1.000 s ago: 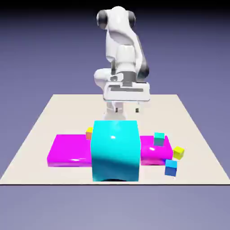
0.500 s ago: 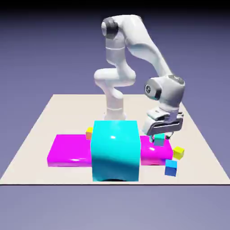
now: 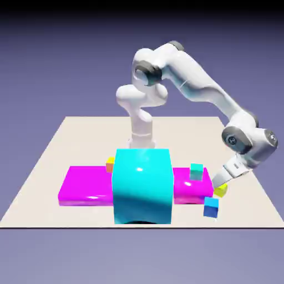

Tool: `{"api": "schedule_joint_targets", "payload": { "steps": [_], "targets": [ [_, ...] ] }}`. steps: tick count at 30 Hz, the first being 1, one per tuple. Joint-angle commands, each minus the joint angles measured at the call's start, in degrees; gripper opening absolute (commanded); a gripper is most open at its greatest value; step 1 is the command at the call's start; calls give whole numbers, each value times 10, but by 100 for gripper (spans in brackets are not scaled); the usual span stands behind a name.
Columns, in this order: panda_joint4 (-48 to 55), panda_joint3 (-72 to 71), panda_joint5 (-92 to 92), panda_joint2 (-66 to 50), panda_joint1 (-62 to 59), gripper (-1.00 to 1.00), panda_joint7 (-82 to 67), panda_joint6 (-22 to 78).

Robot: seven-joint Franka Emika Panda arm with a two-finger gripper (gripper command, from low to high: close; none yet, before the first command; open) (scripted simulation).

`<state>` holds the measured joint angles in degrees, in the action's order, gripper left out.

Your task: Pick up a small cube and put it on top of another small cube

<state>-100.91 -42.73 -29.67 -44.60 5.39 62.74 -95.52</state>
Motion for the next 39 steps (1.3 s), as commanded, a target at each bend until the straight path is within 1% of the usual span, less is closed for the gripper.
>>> {"api": "schedule_joint_targets", "payload": {
  "steps": [1,9,10,11,15,16,17,18,22,39],
  "targets": [
    [16,-11,-8,-21,1,0,5,21],
    [145,-103,-72,-187,11,0,49,190],
    [152,-108,-75,-196,12,0,51,199],
    [152,-108,-75,-196,12,0,51,199],
    [69,-91,-101,-210,-21,0,70,126],
    [67,-90,-102,-211,-22,0,71,124],
    [67,-90,-102,-211,-22,-100,71,124],
    [67,-90,-102,-211,-22,-100,71,124],
    [149,-108,-76,-196,11,-100,52,197],
    [-37,18,133,154,-49,-100,-104,182]
  ]
}}
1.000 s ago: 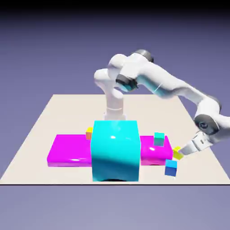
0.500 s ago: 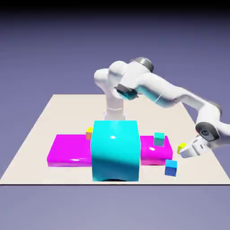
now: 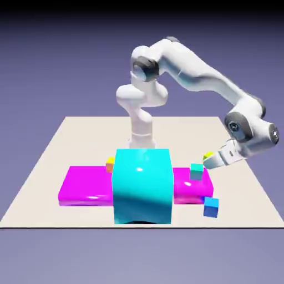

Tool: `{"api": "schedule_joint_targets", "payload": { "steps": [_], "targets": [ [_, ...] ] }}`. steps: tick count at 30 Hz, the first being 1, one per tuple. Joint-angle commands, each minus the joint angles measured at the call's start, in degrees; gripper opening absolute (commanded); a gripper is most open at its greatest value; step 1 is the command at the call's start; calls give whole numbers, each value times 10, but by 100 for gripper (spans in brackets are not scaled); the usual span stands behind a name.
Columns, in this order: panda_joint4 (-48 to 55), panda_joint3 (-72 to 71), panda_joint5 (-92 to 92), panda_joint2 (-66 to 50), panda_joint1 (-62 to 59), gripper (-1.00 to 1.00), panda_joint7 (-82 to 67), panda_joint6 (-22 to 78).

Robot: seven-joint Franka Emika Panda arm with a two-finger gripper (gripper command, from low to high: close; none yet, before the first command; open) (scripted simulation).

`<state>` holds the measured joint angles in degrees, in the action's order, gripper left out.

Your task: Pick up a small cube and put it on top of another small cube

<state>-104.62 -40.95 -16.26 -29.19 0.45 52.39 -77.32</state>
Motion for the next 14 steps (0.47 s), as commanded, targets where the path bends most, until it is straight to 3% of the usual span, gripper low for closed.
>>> {"api": "schedule_joint_targets", "payload": {
  "steps": [1,7,8,14],
  "targets": [
    [-5,3,4,9,-2,-100,-4,0],
    [-108,9,-5,17,-23,-100,1,-93],
    [-108,9,-5,17,-23,100,1,-94],
    [-5,3,4,9,-2,100,-4,0]
  ]
}}
